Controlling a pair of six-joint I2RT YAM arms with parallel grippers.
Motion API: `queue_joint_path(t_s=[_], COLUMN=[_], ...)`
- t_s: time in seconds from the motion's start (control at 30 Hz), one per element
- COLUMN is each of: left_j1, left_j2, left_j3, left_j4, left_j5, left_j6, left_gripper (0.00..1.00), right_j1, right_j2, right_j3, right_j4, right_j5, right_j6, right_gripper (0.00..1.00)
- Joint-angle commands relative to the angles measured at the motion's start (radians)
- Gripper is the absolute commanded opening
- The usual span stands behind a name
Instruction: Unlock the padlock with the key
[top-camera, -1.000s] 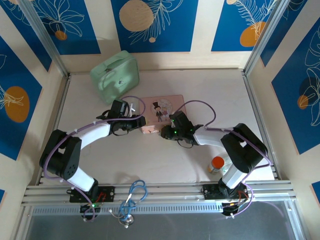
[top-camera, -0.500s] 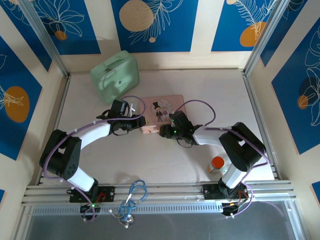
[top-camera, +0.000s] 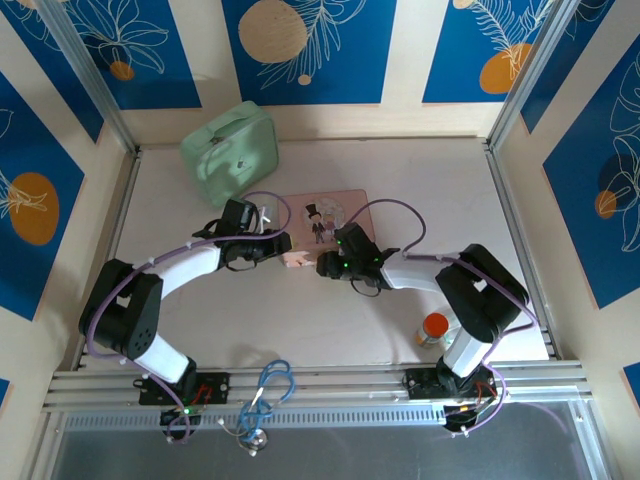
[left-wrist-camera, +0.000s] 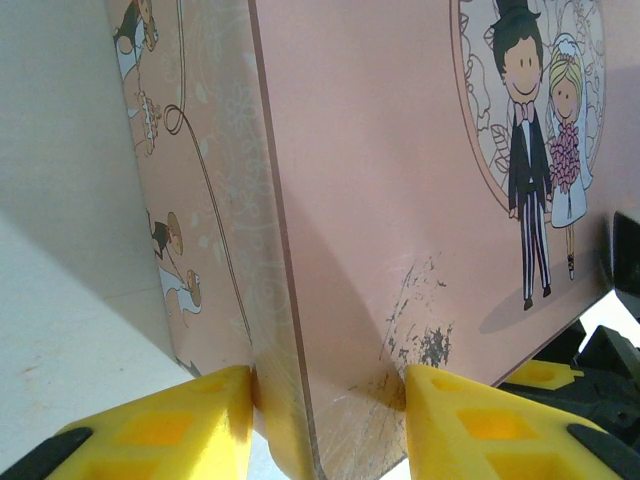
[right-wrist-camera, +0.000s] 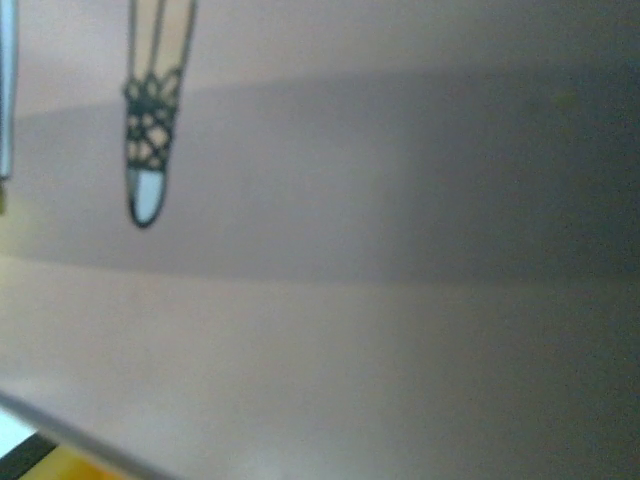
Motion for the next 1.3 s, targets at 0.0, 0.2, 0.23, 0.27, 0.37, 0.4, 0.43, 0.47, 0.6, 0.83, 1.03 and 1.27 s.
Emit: queue_joint_path(t_s=[0.0,0.2,0.23,0.27,0.37,0.4,0.43,0.47,0.6,0.83,1.03,1.27], left_j1=[0.009,0.010,0.010,0.012,0.011,0.011,0.011,0.011,0.013,0.016,0.021,0.023], left_j2=[0.016,0.020,0.020,0.020,0.021,0.021,0.021,0.021,0.024,0.020,0.016,0.011], left_j3=[0.005,0.005,0.005,0.004,0.004,0.004,0.002,0.002,-0.001,-0.005,-0.013,-0.015], left_j4=[-0.045,-0.043,-0.043,-0.043,-0.041,-0.040,-0.041,-0.040,-0.038,-0.036,-0.036,-0.035], left_j5=[-0.030,-0.030,-0.030,-0.030,-0.030,-0.030,-0.030,-0.030,-0.028,-0.025,-0.027,-0.023], left_j6=[0.033,0.032,0.030,0.030,0.028,0.028,0.028,0.030,0.028,0.024,0.028,0.027], left_gripper=[0.41,0.40,0.40,0.40,0.40,0.40,0.40,0.40,0.40,0.39,0.39,0.39], right_j1=[0.016,0.025,0.025,0.026,0.025,0.027,0.028,0.029,0.030,0.035,0.034,0.026], right_j2=[0.017,0.052,0.057,0.060,0.069,0.073,0.074,0.075,0.070,0.064,0.043,0.034], right_j3=[0.003,0.034,0.036,0.038,0.045,0.047,0.048,0.049,0.048,0.044,0.028,0.019], right_j4=[-0.121,-0.133,-0.132,-0.130,-0.128,-0.129,-0.129,-0.128,-0.128,-0.131,-0.125,-0.123], right_j5=[-0.004,-0.009,-0.008,-0.009,-0.008,-0.008,-0.007,-0.007,-0.005,-0.004,-0.004,-0.005], right_j6=[0.028,0.015,0.012,0.010,0.004,0.003,0.001,0.001,-0.001,0.001,0.005,0.013], right_gripper=[0.47,0.42,0.40,0.39,0.35,0.34,0.32,0.31,0.24,0.13,0.30,0.28])
